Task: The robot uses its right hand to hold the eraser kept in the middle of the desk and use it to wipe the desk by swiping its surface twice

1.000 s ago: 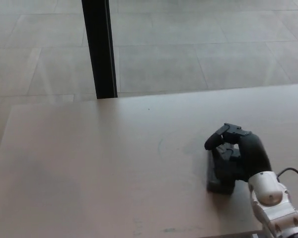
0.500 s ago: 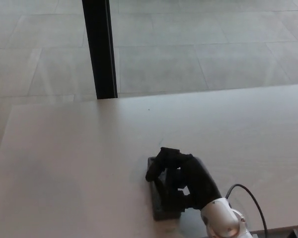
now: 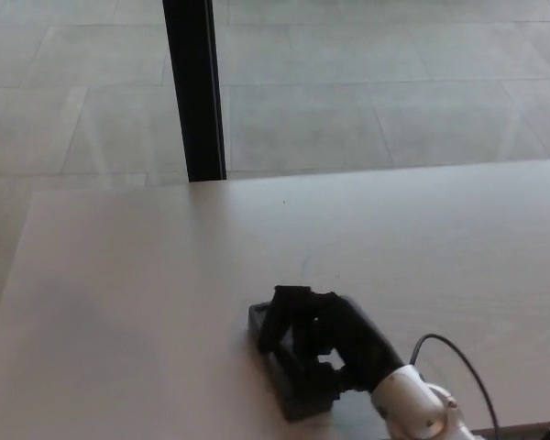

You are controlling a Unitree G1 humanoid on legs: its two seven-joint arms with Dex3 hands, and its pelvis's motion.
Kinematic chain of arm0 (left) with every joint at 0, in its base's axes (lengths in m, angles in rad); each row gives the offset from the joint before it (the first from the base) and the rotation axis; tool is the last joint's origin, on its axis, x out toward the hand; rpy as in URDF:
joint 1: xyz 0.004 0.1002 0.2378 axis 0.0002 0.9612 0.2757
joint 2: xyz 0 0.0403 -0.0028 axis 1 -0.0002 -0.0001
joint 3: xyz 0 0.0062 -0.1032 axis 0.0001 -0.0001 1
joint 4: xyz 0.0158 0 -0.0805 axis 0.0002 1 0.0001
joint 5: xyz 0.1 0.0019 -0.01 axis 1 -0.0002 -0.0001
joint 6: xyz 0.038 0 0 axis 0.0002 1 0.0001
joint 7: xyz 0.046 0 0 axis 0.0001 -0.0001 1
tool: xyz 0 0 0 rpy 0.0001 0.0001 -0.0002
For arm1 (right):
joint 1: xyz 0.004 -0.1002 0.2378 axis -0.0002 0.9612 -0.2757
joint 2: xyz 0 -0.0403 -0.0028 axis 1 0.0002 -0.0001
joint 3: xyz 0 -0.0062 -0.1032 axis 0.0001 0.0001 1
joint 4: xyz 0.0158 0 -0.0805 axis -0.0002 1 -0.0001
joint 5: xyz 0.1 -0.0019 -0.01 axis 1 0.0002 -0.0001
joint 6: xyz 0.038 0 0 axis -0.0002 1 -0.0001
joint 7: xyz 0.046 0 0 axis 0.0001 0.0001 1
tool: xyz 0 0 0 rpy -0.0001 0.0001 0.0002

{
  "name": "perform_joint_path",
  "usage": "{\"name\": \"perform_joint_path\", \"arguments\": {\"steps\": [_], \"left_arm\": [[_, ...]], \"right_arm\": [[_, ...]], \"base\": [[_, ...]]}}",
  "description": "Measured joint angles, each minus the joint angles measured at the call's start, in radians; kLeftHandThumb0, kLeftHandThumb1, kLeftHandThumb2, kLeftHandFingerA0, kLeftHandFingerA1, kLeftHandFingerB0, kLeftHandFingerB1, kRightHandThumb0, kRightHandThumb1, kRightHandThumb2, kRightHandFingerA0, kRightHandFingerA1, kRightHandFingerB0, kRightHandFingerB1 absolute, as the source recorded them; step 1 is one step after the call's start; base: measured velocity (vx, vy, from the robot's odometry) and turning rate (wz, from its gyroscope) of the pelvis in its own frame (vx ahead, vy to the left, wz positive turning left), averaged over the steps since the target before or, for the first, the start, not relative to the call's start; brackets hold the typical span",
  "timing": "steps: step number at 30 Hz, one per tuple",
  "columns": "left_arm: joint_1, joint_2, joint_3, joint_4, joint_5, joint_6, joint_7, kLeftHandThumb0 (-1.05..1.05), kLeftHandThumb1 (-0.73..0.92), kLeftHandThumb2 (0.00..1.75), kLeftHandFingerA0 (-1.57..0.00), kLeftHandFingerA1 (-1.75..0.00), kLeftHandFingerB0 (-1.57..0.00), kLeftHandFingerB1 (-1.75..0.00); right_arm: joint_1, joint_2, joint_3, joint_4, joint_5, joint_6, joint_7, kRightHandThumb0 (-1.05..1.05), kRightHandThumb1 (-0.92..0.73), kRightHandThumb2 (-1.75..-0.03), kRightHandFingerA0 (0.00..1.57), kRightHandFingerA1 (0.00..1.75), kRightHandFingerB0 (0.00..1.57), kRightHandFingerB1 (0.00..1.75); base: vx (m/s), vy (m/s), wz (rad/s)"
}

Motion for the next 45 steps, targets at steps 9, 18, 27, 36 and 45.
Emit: {"name": "perform_joint_path", "arguments": {"steps": [9, 18, 27, 36, 45], "left_arm": [[0.004, 0.001, 0.000, -0.007, -0.010, 0.000, -0.008, -0.64, 0.74, 0.62, -0.52, -1.09, -0.52, -0.79], [0.015, 0.005, -0.013, -0.005, -0.008, 0.000, -0.007, -0.60, 0.77, 0.62, -0.46, -1.08, -0.54, -0.83], [0.030, 0.006, -0.021, -0.003, -0.009, 0.000, -0.004, -0.61, 0.78, 0.62, -0.54, -1.10, -0.51, -0.78], [0.046, 0.008, -0.015, -0.027, -0.014, 0.000, -0.001, -0.60, 0.80, 0.62, -0.49, -0.98, -0.47, -0.71], [0.063, 0.008, -0.022, -0.054, -0.011, -0.001, 0.007, -0.57, 0.74, 0.62, -0.52, -0.91, -0.53, -0.66]], "right_arm": [[-0.096, -0.246, -0.159, 0.188, -0.010, -0.028, -0.029, -0.28, -0.61, -0.90, 0.90, 1.75, 0.80, 1.56], [-0.109, -0.400, -0.269, 0.330, -0.016, -0.032, -0.067, -0.22, -0.61, -0.86, 0.88, 1.75, 0.70, 1.56], [-0.089, -0.424, -0.354, 0.371, -0.003, -0.037, -0.071, -0.19, -0.49, -1.03, 0.93, 1.75, 0.75, 1.61], [-0.066, -0.459, -0.370, 0.391, -0.007, -0.049, -0.100, -0.22, -0.69, -0.72, 0.86, 1.75, 0.70, 1.46], [-0.060, -0.458, -0.398, 0.388, 0.003, -0.048, -0.101, -0.13, -0.57, -1.04, 0.95, 1.75, 0.71, 1.48]], "base": [[0.00, 0.000, 0.00], [0.00, 0.000, 0.00], [0.00, 0.000, 0.00], [0.00, 0.000, 0.00], [0.00, 0.000, 0.00]]}}
